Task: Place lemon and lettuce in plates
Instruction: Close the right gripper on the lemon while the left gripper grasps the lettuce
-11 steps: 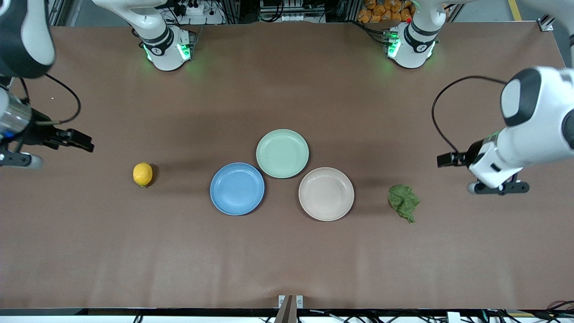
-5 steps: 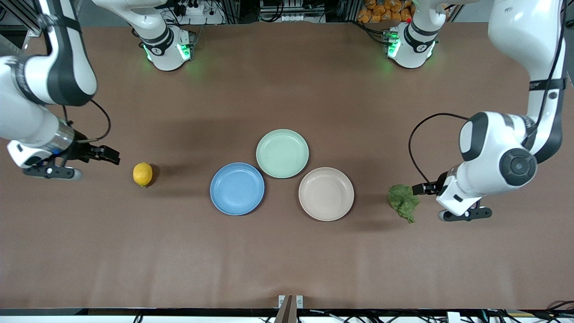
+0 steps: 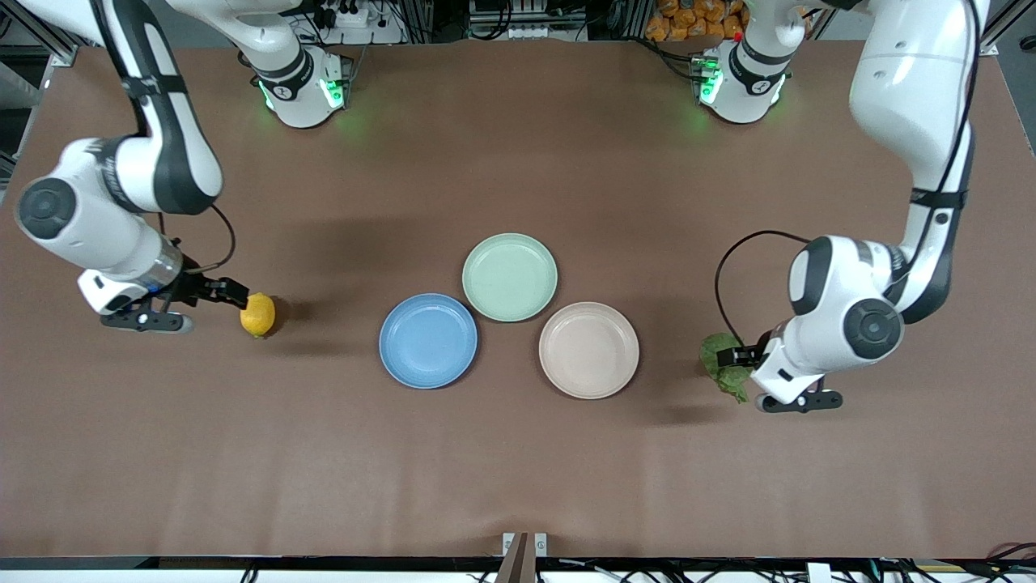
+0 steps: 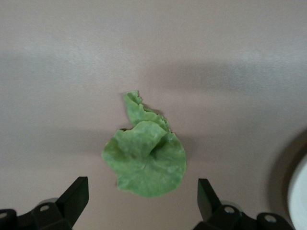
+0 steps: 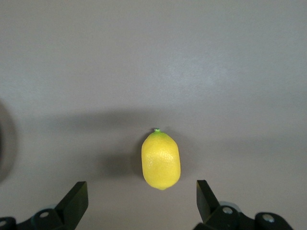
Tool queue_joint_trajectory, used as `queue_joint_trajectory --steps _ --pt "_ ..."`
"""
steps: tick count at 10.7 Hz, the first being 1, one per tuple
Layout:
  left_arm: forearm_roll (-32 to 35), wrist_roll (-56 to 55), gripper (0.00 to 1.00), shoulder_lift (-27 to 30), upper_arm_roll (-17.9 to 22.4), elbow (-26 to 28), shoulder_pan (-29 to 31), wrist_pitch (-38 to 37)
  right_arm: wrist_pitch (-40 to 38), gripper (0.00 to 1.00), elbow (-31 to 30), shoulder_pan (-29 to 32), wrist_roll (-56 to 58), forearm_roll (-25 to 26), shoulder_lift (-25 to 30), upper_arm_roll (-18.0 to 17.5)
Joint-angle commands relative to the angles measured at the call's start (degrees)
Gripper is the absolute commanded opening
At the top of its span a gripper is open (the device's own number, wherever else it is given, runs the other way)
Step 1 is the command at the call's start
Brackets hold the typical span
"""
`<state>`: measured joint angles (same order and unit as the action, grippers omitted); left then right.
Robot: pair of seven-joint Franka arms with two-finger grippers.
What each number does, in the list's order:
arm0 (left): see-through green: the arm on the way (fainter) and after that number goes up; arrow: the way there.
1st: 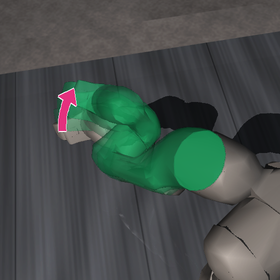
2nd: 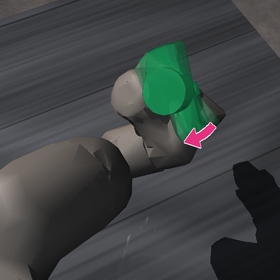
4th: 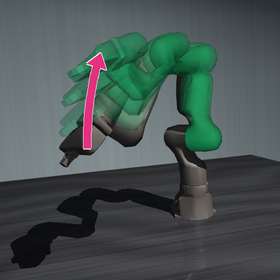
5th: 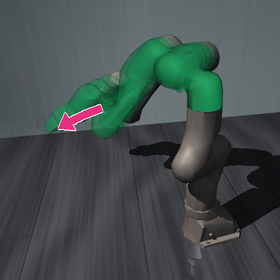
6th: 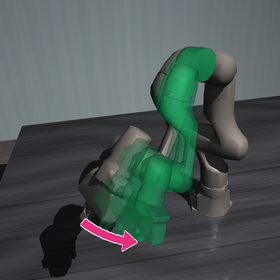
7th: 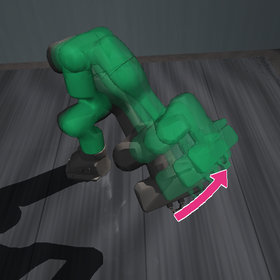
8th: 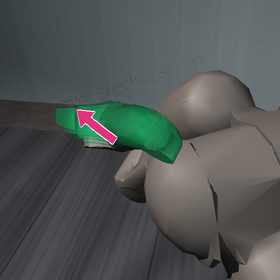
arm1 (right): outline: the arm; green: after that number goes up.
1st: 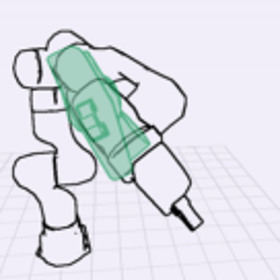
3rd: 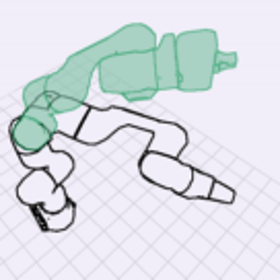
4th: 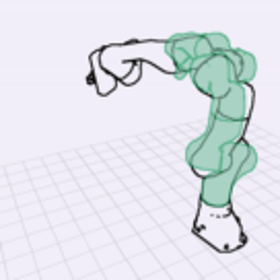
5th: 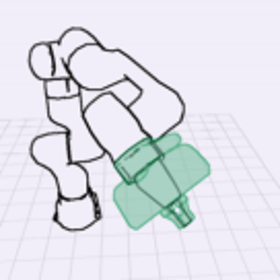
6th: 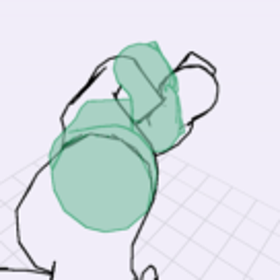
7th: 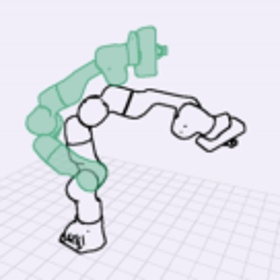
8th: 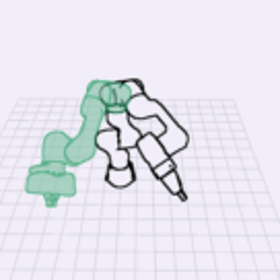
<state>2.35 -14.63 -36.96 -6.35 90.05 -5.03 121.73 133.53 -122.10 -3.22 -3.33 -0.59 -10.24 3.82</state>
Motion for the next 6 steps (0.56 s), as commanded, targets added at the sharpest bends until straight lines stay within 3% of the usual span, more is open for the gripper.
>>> queue_joint_trajectory --steps 1,6 --pt "2.56 -0.59 1.00 -1.79 0.11 -1.46 -0.16 1.05 5.06 1.00 -3.66 -0.03 -0.27 -0.47 -0.48 -0.39" --pt "3.80 -1.54 1.00 -5.48 0.03 -1.37 -0.25 6.06 11.39 1.00 -5.78 0.05 1.30 0.15 -4.78 -0.48"
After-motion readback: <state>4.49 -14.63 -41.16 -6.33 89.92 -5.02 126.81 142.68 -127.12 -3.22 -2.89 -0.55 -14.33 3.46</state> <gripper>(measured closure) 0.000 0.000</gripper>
